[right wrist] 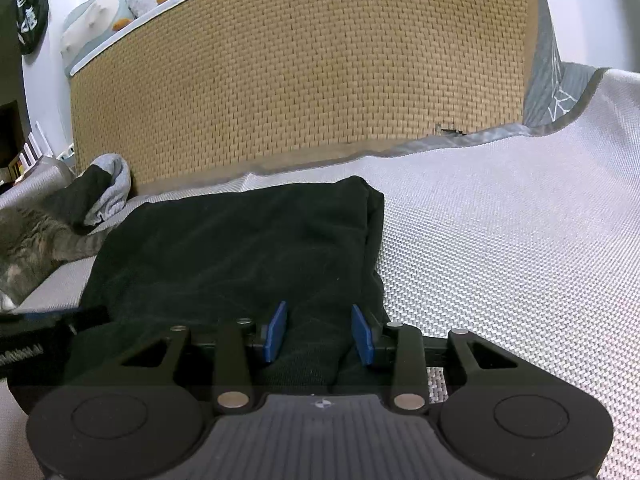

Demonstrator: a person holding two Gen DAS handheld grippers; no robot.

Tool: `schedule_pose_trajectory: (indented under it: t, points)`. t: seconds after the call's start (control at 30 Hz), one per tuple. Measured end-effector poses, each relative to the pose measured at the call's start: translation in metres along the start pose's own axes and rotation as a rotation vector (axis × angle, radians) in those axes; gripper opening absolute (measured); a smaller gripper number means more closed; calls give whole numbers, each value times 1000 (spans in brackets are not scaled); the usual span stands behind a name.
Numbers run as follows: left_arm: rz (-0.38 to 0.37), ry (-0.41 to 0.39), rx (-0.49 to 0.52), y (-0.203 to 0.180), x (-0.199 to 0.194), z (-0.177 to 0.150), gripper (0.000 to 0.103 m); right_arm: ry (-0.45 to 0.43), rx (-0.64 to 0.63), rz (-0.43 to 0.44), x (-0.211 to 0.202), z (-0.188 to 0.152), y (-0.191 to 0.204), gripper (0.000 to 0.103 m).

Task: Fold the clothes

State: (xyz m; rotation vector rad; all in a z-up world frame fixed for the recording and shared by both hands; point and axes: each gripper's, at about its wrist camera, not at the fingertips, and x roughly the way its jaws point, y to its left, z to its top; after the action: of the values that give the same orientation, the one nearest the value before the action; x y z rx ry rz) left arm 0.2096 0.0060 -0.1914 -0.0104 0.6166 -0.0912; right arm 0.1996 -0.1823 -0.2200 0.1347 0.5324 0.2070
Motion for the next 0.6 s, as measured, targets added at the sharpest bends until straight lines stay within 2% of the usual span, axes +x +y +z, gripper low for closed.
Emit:
schedule_pose_trajectory:
  t: [0.27, 0.47, 0.53, 0.6]
  points:
    - [30, -46, 66, -7, 1, -13, 31, 0, -49, -36, -1, 0, 8, 40]
    - [0, 25, 84, -6, 6, -4, 31, 8, -105, -73, -2, 1, 14, 41]
    - [-21, 50, 79, -3, 9, -1, 31, 16, -180, -105, -2, 1, 22, 41]
    - [-26, 59, 74, -3, 10, -1, 31, 45, -201, -112, -1, 5, 23, 41]
